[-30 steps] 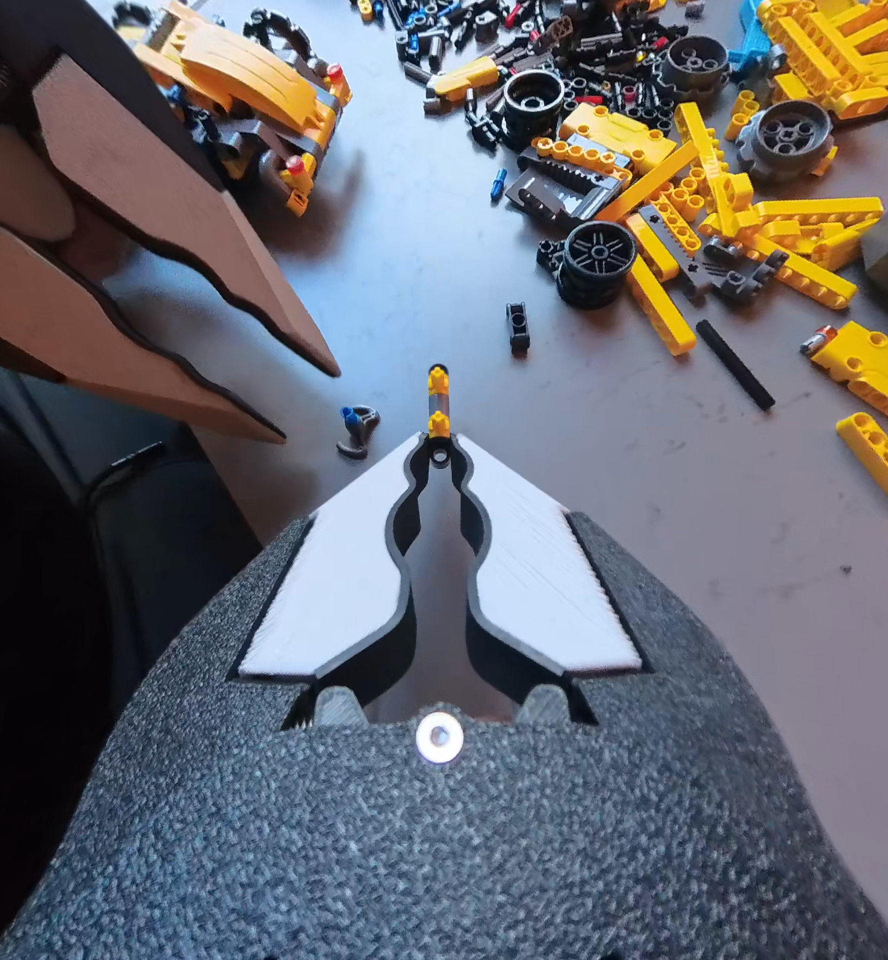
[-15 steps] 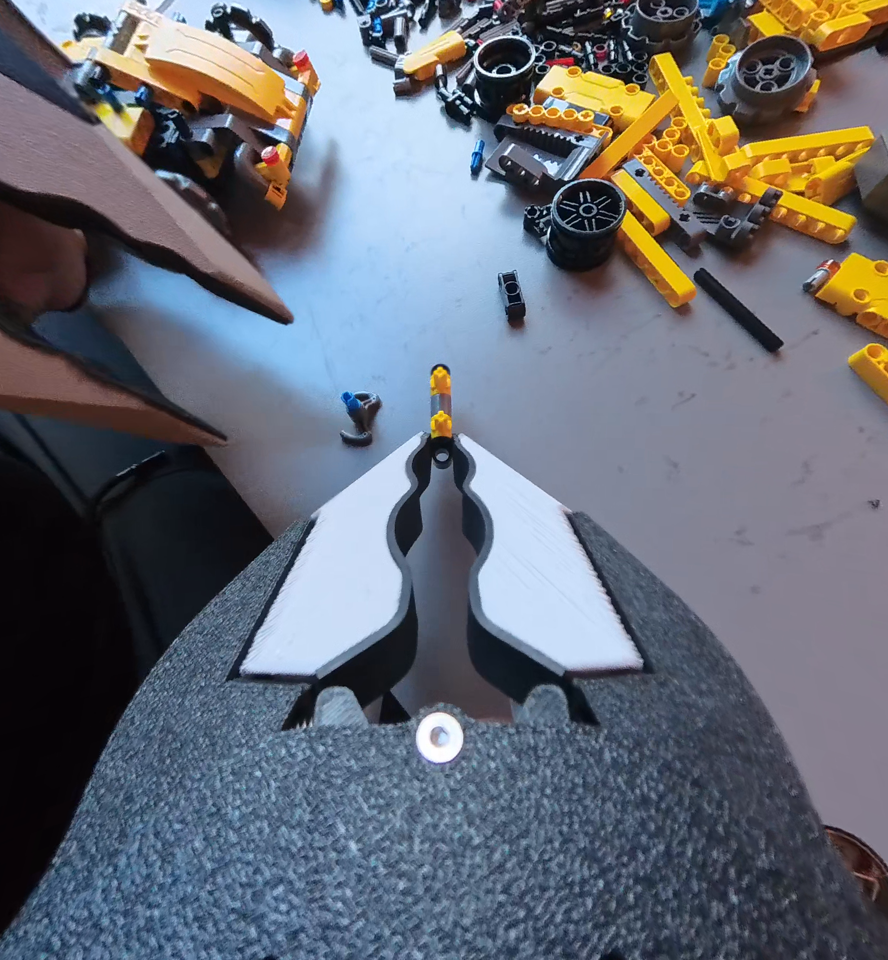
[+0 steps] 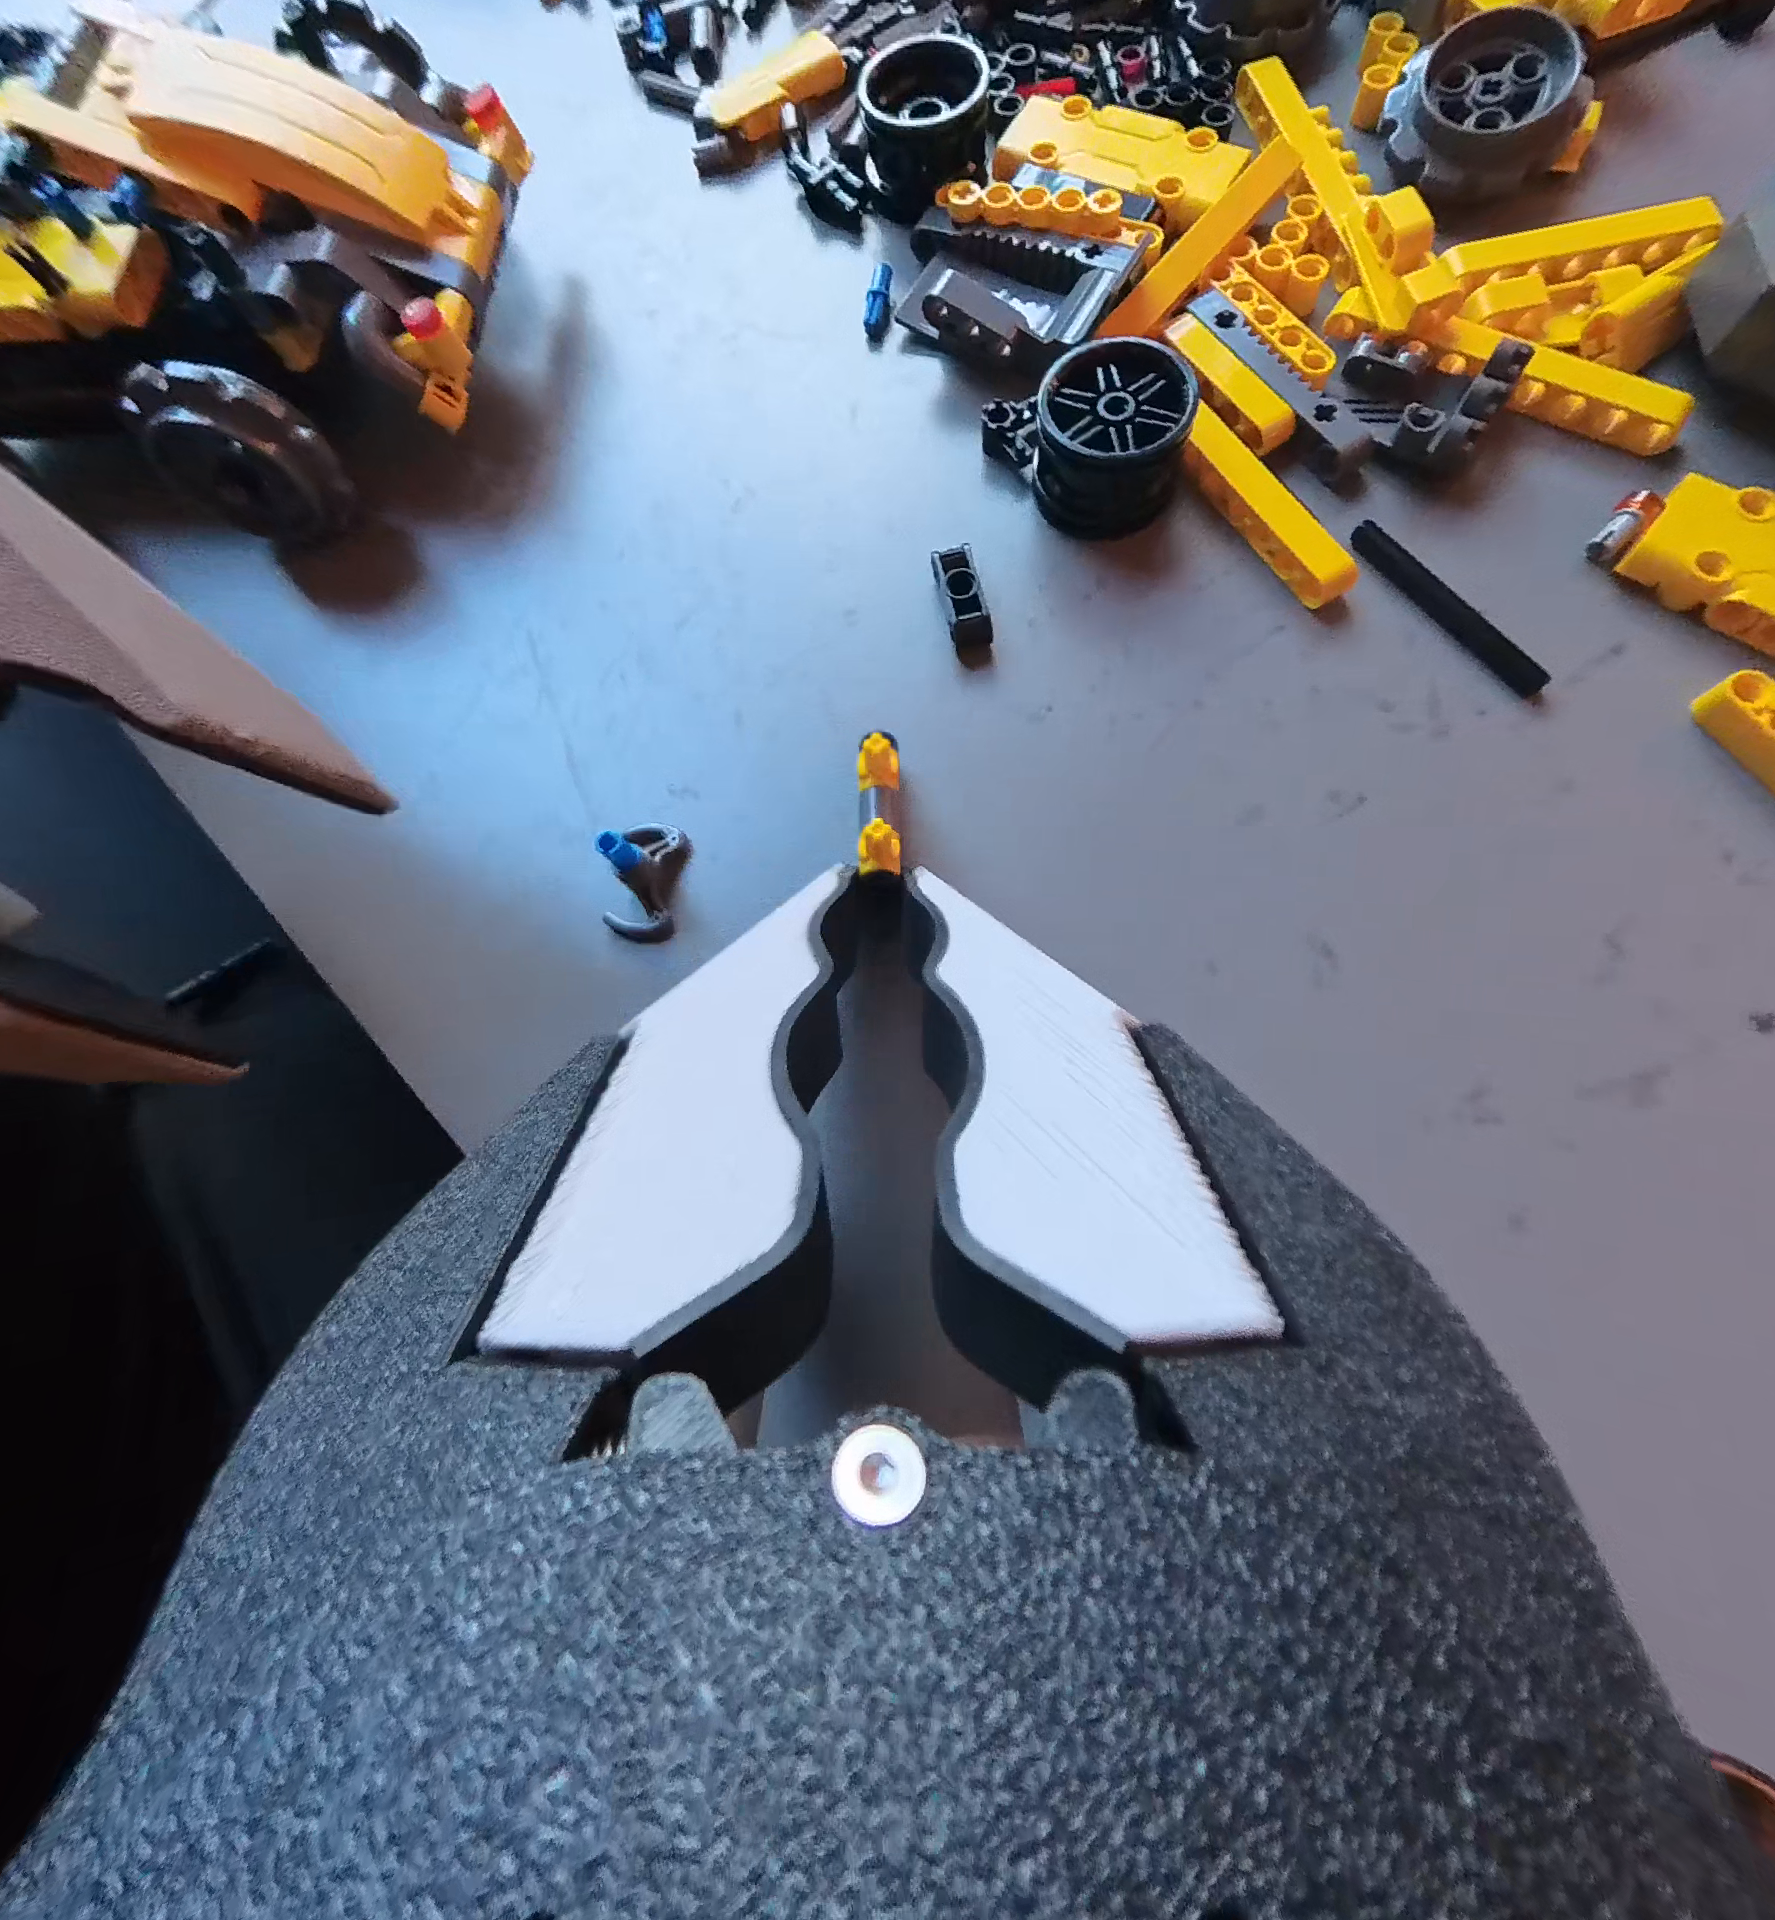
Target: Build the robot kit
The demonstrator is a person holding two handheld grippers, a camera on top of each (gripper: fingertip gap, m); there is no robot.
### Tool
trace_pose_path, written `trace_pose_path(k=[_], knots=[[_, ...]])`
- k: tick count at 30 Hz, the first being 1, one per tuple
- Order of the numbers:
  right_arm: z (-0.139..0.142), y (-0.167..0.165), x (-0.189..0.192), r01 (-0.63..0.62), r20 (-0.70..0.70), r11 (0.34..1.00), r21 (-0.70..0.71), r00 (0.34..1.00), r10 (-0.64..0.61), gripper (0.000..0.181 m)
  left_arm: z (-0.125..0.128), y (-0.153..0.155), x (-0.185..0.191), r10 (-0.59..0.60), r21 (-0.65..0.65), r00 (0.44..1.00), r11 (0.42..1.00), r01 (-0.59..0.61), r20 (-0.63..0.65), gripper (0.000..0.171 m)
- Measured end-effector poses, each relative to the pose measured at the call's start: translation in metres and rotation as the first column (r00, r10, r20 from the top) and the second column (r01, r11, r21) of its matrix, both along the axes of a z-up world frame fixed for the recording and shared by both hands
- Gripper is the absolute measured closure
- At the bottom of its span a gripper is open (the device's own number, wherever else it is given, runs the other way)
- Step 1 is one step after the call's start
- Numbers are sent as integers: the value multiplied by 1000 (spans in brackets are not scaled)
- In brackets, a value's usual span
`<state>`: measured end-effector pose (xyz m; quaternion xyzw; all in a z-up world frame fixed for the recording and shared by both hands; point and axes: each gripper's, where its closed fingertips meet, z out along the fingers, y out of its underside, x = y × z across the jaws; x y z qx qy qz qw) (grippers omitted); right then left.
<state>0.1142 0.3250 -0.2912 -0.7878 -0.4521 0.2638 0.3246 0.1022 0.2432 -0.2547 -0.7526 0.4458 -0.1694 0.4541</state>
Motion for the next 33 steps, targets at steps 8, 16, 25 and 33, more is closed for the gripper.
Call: trace_pose_path(k=[8,16,25,33], knots=[[-1,19,17,41,88,998,42,995,-44,174,-13,-7,-3,-3,-37,1000,999,2,-10,133],[18,19,11,-33,81,998,51,996,28,157,-16,-12,-9,12,-54,1000,998,-12,-4,133],[14,39,-38,-188,258,979,82,953,162,163,-23,-21,-9,-4,-48,1000,999,3,-13,133],[-1,38,-46,-223,297,975,-13,930,216,174,-32,-30,-16,-14,-60,1000,998,13,-14,133]])
